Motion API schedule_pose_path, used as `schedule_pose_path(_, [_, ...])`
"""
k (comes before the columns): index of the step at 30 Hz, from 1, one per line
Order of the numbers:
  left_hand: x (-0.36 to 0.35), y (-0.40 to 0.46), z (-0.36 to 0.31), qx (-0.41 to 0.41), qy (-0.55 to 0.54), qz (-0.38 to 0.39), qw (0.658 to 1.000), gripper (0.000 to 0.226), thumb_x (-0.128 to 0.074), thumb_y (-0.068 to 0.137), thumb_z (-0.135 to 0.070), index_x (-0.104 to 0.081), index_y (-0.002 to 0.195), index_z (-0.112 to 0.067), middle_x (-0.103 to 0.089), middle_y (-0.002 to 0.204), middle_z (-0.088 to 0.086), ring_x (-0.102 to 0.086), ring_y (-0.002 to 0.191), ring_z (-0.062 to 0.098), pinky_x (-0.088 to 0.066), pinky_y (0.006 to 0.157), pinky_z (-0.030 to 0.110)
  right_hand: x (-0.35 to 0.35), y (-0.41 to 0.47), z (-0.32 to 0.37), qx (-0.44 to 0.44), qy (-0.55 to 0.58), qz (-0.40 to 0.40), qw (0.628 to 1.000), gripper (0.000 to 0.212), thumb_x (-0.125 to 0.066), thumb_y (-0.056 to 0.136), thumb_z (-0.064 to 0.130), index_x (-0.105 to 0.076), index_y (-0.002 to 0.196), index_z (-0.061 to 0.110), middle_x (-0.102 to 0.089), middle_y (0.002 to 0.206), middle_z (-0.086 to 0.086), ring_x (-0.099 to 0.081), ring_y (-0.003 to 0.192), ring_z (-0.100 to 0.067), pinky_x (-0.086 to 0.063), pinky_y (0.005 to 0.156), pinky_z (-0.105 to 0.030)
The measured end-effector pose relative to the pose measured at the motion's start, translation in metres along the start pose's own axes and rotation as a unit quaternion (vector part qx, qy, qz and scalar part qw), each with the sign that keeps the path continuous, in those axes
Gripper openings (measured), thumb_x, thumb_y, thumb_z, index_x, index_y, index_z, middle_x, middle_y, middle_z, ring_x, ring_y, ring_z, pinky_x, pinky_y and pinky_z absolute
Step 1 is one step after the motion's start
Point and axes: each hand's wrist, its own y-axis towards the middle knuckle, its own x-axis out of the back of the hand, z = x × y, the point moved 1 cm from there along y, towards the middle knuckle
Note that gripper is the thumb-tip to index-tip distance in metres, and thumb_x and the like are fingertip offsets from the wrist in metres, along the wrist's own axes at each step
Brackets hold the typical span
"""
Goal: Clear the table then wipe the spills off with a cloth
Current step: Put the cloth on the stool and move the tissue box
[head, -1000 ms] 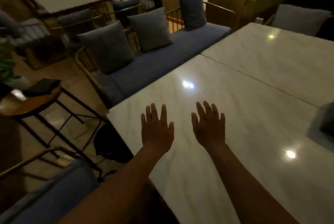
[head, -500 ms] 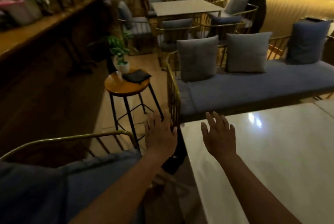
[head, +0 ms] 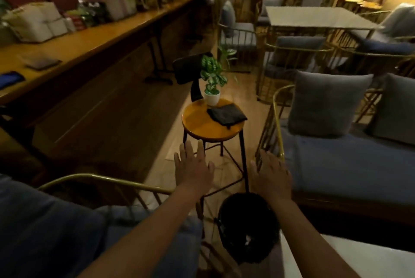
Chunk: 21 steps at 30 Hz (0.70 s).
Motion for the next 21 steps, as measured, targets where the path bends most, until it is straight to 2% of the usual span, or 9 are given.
schedule_pose_path(3, [-0.002, 0.044, 0.006, 0.018, -0.005, -0.001, 1.0, 0.073, -0.03, 0.104, -0.054, 0.0, 0.163, -0.021, 0.003, 0.169, 0.016, 0.003, 0.155, 0.036, -0.006, 0.125, 0.053, -0.02, 0.049, 0.013, 0.021, 0.017, 0.023, 0.999, 0.06, -0.038, 0.098, 0.057, -0.038, 0.148, 0.024, -0.041, 0.152, -0.003, -0.035, 0.14, -0.028, -0.031, 0.114, -0.047])
schedule_pose_path(8, [-0.014, 0.135, 0.005, 0.036, 0.0, -0.003, 0.999, 0.073, -0.03, 0.105, -0.054, -0.001, 0.163, -0.019, -0.001, 0.168, 0.017, 0.002, 0.155, 0.037, -0.006, 0.125, 0.054, -0.049, 0.149, 0.035, 0.041, 0.045, 0.053, 0.997, 0.068, -0.033, 0.094, 0.067, -0.033, 0.149, 0.026, -0.04, 0.153, -0.002, -0.038, 0.138, -0.026, -0.036, 0.109, -0.045])
schedule_pose_path(13, [-0.038, 0.24, -0.002, 0.056, 0.015, 0.042, 0.997, 0.074, -0.029, 0.105, -0.055, 0.002, 0.163, -0.02, 0.0, 0.169, 0.016, 0.004, 0.155, 0.036, -0.004, 0.124, 0.053, -0.083, 0.256, 0.057, 0.025, 0.062, 0.092, 0.993, 0.082, -0.042, 0.093, 0.069, -0.019, 0.157, 0.022, -0.024, 0.162, -0.004, -0.024, 0.147, -0.026, -0.027, 0.118, -0.045])
schedule_pose_path(17, [-0.065, 0.323, -0.003, 0.076, 0.003, 0.093, 0.993, 0.078, -0.035, 0.104, -0.055, 0.002, 0.163, -0.02, 0.002, 0.168, 0.018, 0.004, 0.155, 0.037, -0.004, 0.125, 0.053, -0.118, 0.344, 0.07, 0.027, 0.074, 0.124, 0.989, 0.101, -0.05, 0.083, 0.077, -0.017, 0.157, 0.017, -0.029, 0.159, -0.008, -0.032, 0.143, -0.031, -0.036, 0.112, -0.047])
schedule_pose_path(19, [-0.081, 0.357, 0.001, 0.092, -0.011, 0.111, 0.989, 0.079, -0.038, 0.103, -0.055, 0.002, 0.163, -0.021, 0.002, 0.168, 0.019, 0.003, 0.155, 0.039, -0.005, 0.125, 0.053, -0.132, 0.378, 0.078, 0.035, 0.107, 0.142, 0.983, 0.111, -0.047, 0.076, 0.085, -0.015, 0.157, 0.016, -0.028, 0.16, -0.008, -0.033, 0.143, -0.032, -0.037, 0.112, -0.049])
schedule_pose_path(21, [-0.098, 0.383, 0.007, 0.099, -0.014, 0.119, 0.988, 0.079, -0.039, 0.103, -0.056, 0.001, 0.162, -0.022, 0.001, 0.168, 0.02, 0.001, 0.155, 0.041, -0.006, 0.125, 0.054, -0.148, 0.406, 0.087, 0.038, 0.13, 0.159, 0.978, 0.117, -0.043, 0.071, 0.089, -0.012, 0.158, 0.017, -0.021, 0.163, -0.007, -0.024, 0.148, -0.029, -0.029, 0.118, -0.047])
